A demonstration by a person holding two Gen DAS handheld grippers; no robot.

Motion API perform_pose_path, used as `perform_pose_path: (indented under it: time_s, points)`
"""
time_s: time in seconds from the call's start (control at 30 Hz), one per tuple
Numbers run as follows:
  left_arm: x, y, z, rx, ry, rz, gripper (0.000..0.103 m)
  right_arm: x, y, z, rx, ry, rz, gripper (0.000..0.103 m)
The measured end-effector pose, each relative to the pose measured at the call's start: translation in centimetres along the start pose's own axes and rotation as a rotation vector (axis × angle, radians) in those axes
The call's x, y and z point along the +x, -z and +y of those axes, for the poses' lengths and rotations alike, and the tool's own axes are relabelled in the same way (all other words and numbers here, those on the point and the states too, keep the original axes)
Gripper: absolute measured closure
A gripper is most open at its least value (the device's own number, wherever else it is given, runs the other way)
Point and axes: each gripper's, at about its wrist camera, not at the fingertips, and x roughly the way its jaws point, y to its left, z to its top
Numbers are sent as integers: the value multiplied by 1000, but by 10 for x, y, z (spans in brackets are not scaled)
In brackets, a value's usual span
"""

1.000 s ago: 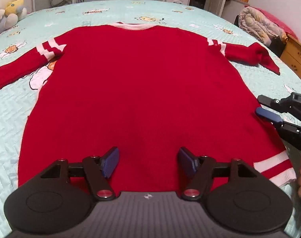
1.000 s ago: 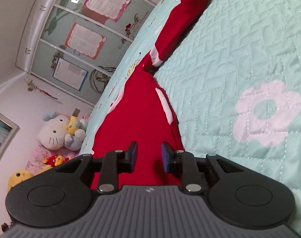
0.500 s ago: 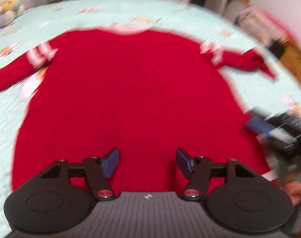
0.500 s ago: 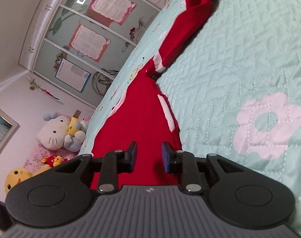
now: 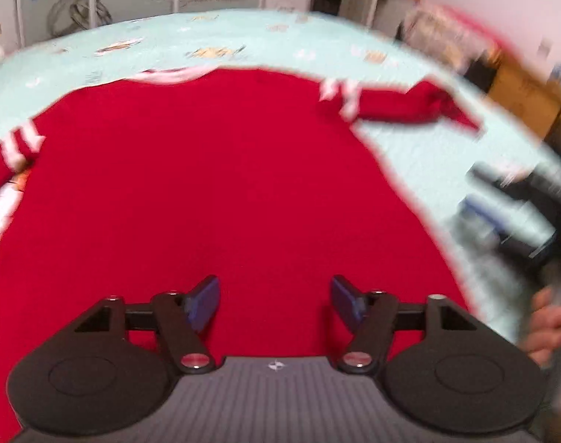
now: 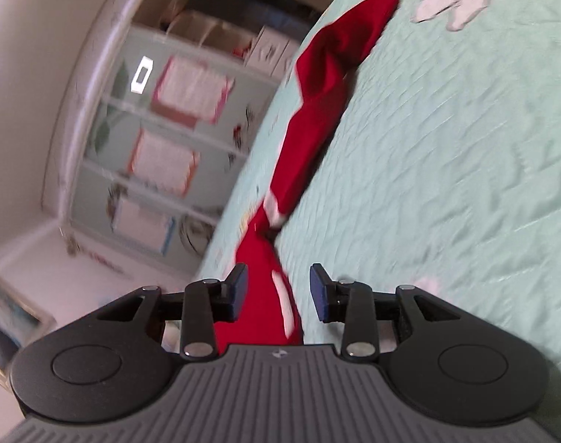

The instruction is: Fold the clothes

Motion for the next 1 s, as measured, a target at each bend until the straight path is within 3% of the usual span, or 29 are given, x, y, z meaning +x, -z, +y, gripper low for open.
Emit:
perform_pose_path:
  time_s: [0.13,0.23,0.33,0.47,0.63,0.93,1.0]
  points:
    - [13,11,-17,68,44,11,37,5,-2,-5,17,-18,7,64]
    - [23,24,-28,99,37,29,32,19,2,10,-109,30,89,59]
    - [17,25,-24,70,48,18,32,29,11,27,-245,62,152,50]
    - [10,26,-20,32,64,4,32,42,29,44,-386,91,229,49]
    - [-1,27,-10,-17,73,-20,33,51,37,47,-416,94,260,49]
    - [-7,32,12,-70,93,-35,33,51,41,46,-426,90,292,61]
    - [-8,33,15,-70,104,-36,33,52,39,40,-370,65,307,71]
